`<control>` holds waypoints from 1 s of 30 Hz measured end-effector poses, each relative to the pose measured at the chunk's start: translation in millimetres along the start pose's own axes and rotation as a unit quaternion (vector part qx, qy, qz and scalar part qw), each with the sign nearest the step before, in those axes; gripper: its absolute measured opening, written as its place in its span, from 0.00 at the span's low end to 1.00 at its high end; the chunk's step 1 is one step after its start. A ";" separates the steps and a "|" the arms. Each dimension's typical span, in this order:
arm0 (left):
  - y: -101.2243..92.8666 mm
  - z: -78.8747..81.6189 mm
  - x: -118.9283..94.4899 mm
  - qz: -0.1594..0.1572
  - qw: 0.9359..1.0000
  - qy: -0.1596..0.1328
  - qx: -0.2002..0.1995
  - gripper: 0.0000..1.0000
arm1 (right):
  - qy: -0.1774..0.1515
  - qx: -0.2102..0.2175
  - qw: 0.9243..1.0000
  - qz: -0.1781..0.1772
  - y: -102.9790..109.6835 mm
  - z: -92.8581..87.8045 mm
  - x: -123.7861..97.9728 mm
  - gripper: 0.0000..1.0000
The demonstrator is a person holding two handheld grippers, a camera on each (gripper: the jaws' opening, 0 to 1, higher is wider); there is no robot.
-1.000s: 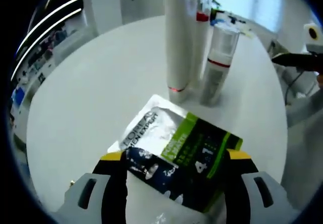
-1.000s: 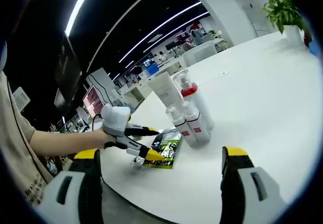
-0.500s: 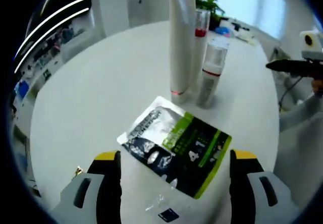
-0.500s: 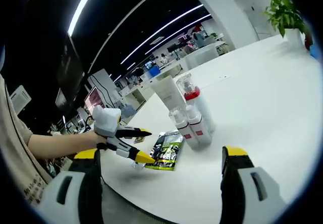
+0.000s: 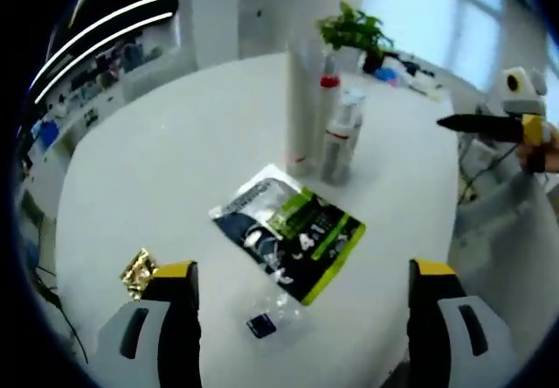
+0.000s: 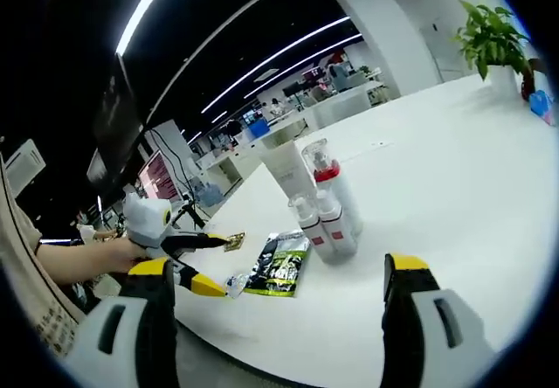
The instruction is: Arrange the skincare products in the storage area until every visible bottle or jar stands upright without overlapping.
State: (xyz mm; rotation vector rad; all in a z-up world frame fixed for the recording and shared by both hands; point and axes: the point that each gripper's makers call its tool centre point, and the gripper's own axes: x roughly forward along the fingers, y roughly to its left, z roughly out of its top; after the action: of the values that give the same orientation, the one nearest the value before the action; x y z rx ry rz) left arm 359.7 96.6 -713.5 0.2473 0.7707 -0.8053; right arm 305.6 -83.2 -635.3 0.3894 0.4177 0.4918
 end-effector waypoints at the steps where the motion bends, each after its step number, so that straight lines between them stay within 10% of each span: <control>1: -1.4 -0.8 -4.6 0.003 1.000 -0.004 -0.004 0.97 | 0.000 -0.001 1.000 -0.002 0.0 -0.1 -0.7 1.00; 30: -14.6 -33.7 -82.3 0.073 0.987 -0.095 -0.110 0.97 | 0.014 -0.039 0.999 -0.008 4.0 -14.6 -10.1 1.00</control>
State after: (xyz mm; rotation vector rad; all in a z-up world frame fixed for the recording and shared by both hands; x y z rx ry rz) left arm 295.0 148.5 -678.3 0.0278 0.6478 -0.5907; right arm 289.2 -81.4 -642.9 0.3043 0.4280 0.4970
